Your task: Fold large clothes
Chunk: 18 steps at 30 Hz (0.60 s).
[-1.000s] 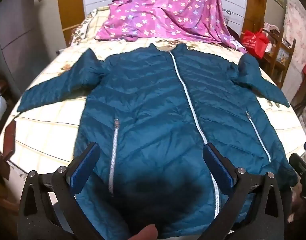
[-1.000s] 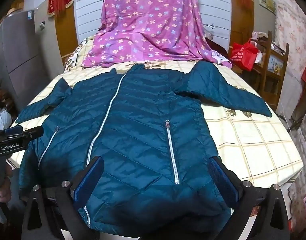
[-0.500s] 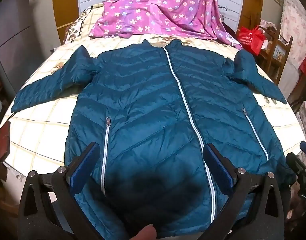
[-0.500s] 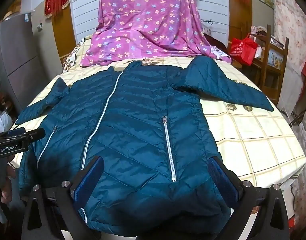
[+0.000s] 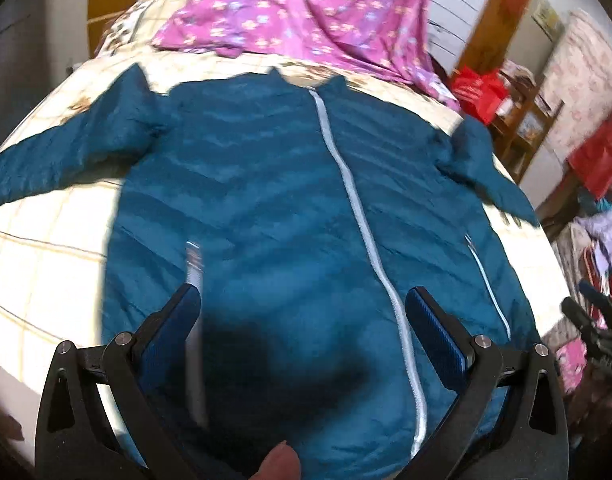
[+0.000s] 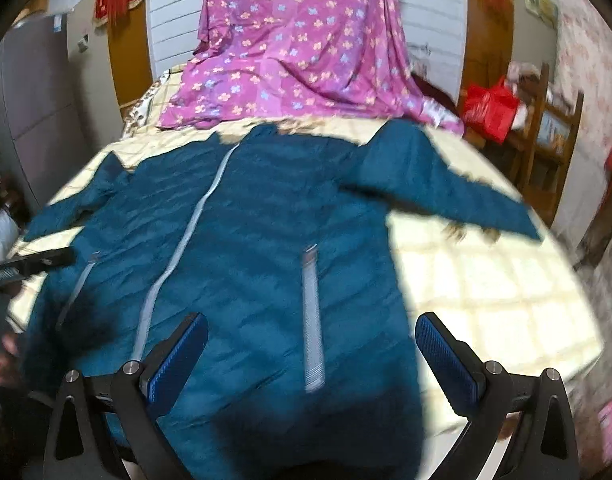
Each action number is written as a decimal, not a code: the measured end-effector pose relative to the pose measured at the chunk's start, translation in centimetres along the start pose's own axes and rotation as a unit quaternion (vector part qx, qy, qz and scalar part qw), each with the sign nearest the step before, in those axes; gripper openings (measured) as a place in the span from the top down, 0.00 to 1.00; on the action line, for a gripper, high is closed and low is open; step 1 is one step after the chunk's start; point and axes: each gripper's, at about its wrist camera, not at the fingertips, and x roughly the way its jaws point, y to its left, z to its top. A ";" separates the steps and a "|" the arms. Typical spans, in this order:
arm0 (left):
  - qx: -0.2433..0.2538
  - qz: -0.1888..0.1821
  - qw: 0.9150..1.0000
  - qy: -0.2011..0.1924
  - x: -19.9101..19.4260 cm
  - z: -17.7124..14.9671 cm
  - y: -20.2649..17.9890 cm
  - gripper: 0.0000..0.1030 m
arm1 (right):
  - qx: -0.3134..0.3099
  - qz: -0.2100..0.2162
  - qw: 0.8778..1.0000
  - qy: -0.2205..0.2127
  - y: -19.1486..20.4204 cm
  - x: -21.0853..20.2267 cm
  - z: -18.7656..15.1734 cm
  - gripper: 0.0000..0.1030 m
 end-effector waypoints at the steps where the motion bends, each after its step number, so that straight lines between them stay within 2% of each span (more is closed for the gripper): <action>1: -0.004 0.012 1.000 -0.003 -0.3 1.0 1.0 0.00 | -0.006 -0.019 1.000 0.000 -1.2 0.3 0.9 0.00; 3: -0.019 0.069 0.997 -0.023 -1.7 3.6 4.7 0.00 | -0.003 -0.061 0.998 0.001 -4.0 0.8 2.6 0.00; 4: -0.024 0.084 0.996 -0.031 -2.3 4.2 5.9 0.00 | 0.005 -0.077 0.997 0.005 -5.3 0.9 3.3 0.00; 7: -0.042 0.126 0.989 -0.058 -4.6 5.2 9.2 0.00 | 0.041 -0.077 0.996 -0.005 -7.8 -0.5 3.7 0.00; 9: -0.051 0.133 0.988 -0.064 -5.3 4.5 9.9 0.00 | 0.060 -0.057 0.997 -0.012 -7.6 -0.8 3.3 0.00; 13: -0.036 0.161 0.985 -0.054 -4.7 2.1 7.2 0.00 | 0.058 -0.031 0.998 -0.006 -4.9 -0.1 2.0 0.00; 18: -0.014 0.140 0.988 -0.064 -4.4 -0.1 1.3 0.00 | 0.072 0.000 0.997 -0.021 -1.6 -0.3 0.8 0.00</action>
